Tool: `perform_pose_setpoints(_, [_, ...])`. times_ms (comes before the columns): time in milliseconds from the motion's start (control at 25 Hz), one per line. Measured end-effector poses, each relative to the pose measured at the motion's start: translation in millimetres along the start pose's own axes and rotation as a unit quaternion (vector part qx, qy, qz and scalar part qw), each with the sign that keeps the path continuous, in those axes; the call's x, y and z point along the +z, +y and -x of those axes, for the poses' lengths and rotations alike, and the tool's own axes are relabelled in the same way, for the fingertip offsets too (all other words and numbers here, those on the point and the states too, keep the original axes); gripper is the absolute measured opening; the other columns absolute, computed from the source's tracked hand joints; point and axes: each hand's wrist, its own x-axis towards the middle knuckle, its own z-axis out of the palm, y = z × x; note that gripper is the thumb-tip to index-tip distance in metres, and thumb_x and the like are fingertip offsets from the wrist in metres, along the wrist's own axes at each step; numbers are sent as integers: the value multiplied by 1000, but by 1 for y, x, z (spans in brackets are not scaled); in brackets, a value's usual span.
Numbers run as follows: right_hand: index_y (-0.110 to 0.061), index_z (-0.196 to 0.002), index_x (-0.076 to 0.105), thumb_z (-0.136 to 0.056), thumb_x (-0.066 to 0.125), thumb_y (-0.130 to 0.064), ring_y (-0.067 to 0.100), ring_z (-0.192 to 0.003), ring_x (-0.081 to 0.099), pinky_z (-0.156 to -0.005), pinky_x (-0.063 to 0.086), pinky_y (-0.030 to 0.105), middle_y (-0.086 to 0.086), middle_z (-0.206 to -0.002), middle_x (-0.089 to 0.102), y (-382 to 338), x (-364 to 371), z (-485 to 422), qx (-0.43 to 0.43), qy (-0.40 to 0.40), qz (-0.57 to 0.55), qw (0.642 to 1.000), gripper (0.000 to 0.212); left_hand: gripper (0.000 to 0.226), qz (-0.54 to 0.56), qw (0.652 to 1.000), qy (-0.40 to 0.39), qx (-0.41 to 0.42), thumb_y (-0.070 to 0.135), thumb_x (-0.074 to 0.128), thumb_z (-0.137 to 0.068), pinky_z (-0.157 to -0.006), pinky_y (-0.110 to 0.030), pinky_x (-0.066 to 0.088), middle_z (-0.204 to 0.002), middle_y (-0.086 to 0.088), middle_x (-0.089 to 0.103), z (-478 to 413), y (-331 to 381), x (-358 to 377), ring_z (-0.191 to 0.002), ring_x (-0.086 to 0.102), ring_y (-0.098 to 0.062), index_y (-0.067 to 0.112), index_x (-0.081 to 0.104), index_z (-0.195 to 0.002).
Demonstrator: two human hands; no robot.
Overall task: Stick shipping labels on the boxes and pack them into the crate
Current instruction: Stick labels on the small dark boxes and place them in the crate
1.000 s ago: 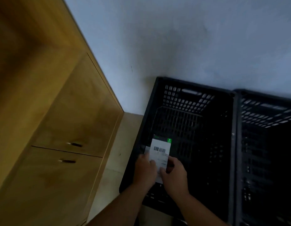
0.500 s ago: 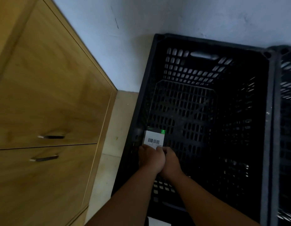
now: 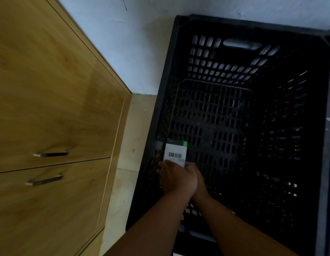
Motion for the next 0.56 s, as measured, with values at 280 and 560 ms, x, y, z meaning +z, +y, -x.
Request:
perform_pose_setpoints(280, [-1,-111,70,-93,67,-3,-10,-80,55,-61,39,-6,-2,-100,66,-1,-4,-3,-30,41,83,995,18,71,11,999,-6,36,40,42,-102,-120,-48,34,-166,-10,22,-4,-1,2,-151,27,-28,7,19,-160])
perform_pose_setpoints(560, [-11,-117,62,-96,64,-11,19,-110,60,-79,45,4,12,-131,59,-12,-7,-6,-2,55,131,990,21,62,22,997,6,71,40,43,-101,-111,-45,45,-157,-7,37,-5,-3,1,-141,42,-26,12,31,-156])
